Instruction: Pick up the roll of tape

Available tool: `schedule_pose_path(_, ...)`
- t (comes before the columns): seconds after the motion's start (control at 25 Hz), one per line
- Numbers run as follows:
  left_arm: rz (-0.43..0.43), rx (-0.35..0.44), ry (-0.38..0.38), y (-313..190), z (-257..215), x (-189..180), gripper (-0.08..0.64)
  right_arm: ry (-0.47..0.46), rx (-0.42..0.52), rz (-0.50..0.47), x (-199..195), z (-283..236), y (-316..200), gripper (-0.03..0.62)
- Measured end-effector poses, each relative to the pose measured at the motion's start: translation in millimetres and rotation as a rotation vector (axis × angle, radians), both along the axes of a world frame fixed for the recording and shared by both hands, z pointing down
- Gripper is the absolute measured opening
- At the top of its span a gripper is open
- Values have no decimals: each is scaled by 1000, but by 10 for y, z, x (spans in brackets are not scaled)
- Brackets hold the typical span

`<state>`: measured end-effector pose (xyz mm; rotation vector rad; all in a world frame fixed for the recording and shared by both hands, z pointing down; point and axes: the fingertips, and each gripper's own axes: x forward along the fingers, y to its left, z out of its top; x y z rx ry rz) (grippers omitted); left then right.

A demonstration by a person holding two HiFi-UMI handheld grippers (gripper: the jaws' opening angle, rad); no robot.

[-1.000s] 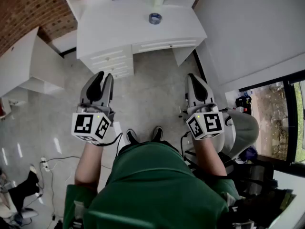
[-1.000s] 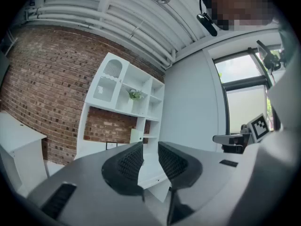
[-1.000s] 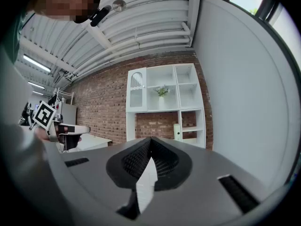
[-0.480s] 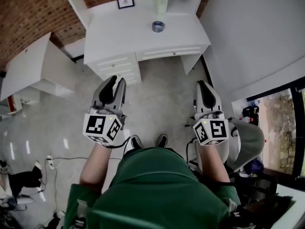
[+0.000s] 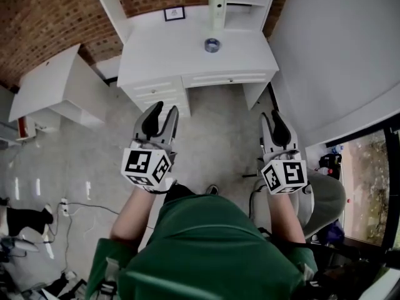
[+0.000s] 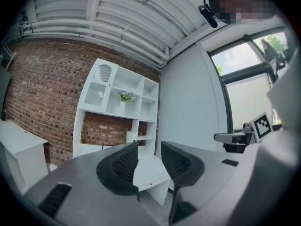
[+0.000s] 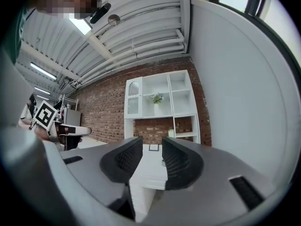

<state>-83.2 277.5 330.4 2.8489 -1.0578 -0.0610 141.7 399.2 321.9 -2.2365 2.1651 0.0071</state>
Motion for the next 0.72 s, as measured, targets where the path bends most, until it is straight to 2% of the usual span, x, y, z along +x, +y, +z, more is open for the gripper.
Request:
schedule_pose_path(0.36,-16,-57,-51,0,213,86,149,-46,-26,-20,180,153,-20,130)
schedule_pose_path(0.72,-3,-95,-35,-613,434,220,149,-48,-66,0,312,344,-505,130)
